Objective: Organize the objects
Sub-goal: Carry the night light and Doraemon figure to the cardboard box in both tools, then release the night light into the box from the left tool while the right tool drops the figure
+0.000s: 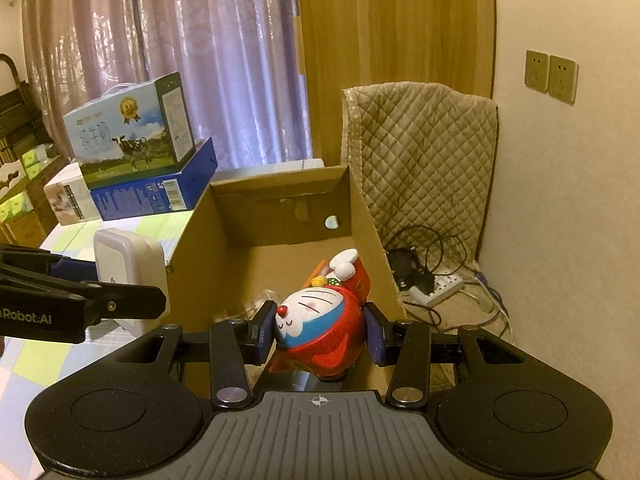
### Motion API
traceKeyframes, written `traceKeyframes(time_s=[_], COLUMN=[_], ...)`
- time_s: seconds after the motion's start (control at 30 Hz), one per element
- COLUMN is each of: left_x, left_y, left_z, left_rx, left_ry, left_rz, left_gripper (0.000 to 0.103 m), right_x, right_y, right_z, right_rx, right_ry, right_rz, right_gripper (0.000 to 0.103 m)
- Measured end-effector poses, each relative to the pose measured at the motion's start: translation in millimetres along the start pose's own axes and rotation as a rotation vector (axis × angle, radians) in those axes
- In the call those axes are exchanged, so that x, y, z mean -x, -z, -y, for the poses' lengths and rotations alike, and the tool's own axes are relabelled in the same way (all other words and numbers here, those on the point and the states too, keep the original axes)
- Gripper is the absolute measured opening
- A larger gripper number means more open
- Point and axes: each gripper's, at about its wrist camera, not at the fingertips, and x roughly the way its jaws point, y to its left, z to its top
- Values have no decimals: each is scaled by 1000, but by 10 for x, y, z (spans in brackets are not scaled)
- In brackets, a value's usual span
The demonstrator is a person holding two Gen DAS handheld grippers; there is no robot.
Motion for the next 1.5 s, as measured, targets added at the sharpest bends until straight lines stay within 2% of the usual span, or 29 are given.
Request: traceKeyframes(time_s=[0.17, 0.27, 0.9, 1.07, 1.13, 1.23, 1.5], left_x=[-151, -191, 255, 298, 310, 354, 540], left_y=[-8, -13, 89, 128, 161, 226, 351], left_z=[27, 28, -369, -464, -504, -581, -755], left_rx=[-18, -17, 66, 87, 97, 108, 143], left_ry=[5, 2, -55, -65, -73, -89, -120], left_rz=[-19, -20, 51, 57, 55, 52, 59], left_gripper=[61, 64, 70, 74, 75, 75, 76], right_x=[-31, -30, -49, -128, -179, -197, -101], right_y=[2, 16, -11, -66, -96, -129, -93], right_z=[65, 88, -88, -161, -190, -231, -343], right_rx=[-10, -15, -22, -25, -23, -33, -31], right_ry=[3, 4, -45, -103, -126, -114, -110], right_rz=[-5, -7, -13, 10, 20, 26, 4], right_gripper=[43, 43, 43, 43, 46, 56, 58])
